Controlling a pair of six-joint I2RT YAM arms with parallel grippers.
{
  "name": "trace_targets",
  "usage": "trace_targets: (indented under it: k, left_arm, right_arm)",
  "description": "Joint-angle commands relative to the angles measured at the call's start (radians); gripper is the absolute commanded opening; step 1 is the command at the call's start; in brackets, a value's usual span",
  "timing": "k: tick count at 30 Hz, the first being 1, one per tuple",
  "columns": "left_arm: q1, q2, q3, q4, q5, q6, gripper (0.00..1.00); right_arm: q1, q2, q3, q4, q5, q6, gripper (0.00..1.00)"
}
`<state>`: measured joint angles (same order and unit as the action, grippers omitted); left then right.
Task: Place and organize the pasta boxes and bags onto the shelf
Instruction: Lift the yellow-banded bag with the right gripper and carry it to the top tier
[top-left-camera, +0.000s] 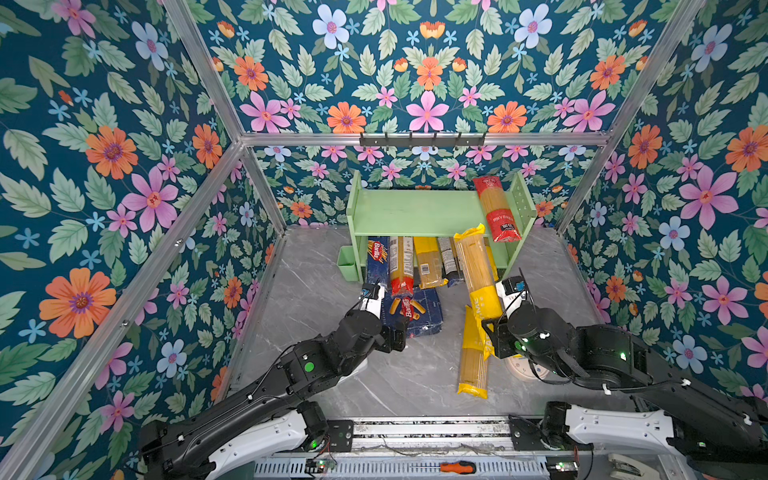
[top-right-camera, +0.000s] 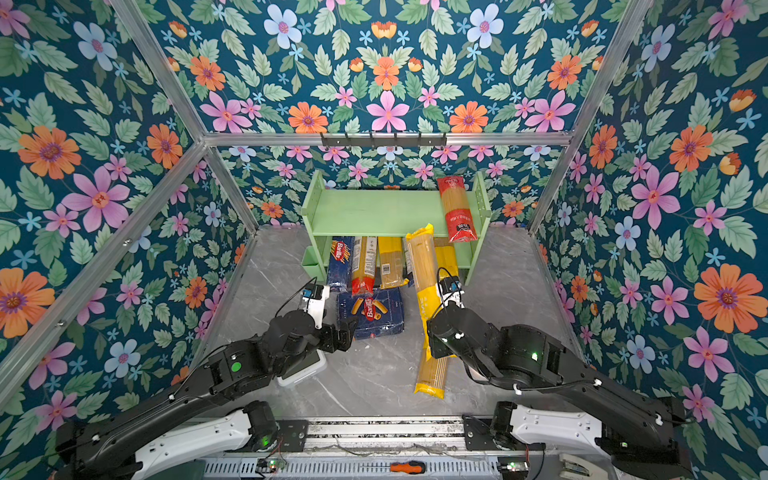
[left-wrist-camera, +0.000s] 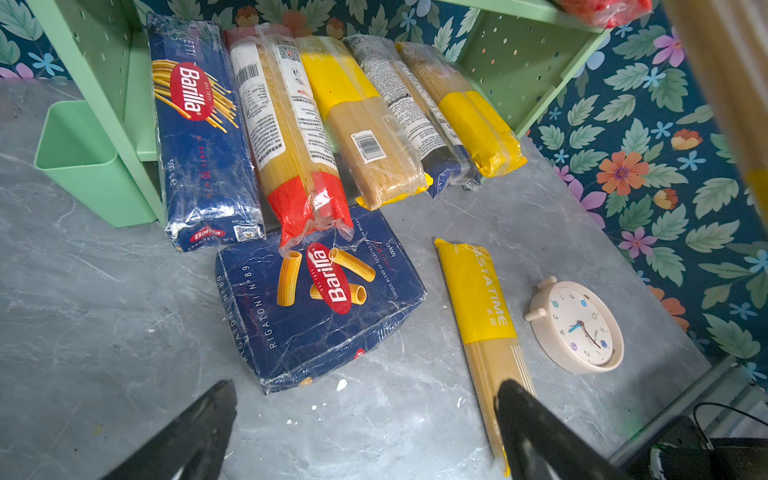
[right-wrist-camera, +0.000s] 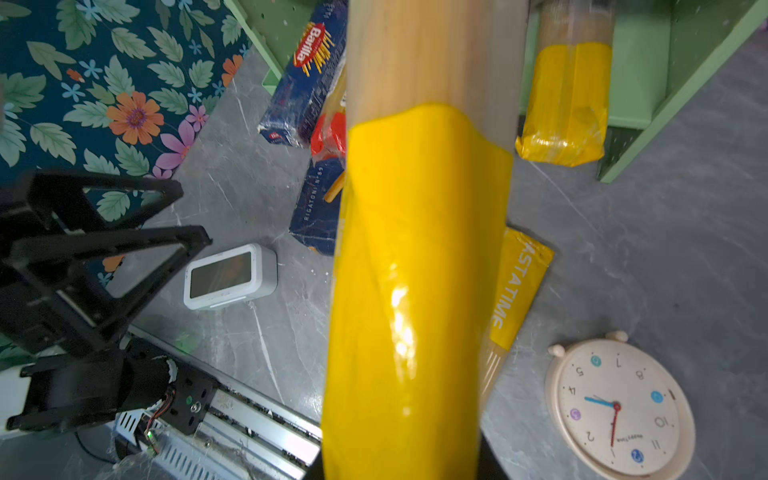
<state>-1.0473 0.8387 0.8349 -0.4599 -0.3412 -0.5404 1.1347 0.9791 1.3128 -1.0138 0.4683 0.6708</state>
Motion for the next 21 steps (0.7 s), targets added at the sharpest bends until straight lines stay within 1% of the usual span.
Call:
trace_targets:
  k: [1,4,8,15,21]
  left_arm:
    - [0.001,0.0,-0.01,0.031,-0.009,0.012,1.0]
    - [0.001,0.002,-0.023,0.038,-0.01,0.016,1.0]
    - [0.001,-0.01,-0.035,0.036,-0.012,0.016,1.0]
    - [0.001,-0.047,-0.054,0.024,-0.036,0.021,1.0]
    - [0.001,-0.047,-0.059,0.026,-0.041,0.026,1.0]
  right_arm:
    - [-0.04,0.049,0.076,0.085,0.1,-0.118,0.17]
    - [-0.153,0.096,0.125,0.136,0.01,-0.18,0.17]
    - [-0.284,0.171,0.22,0.17,-0.07,-0.246,0.17]
    - [-0.391,0.379,0.47,0.183,-0.077,-0.405,0.18]
    - [-0.509,0.561,0.676,0.194,-0.154,-0.483,0.17]
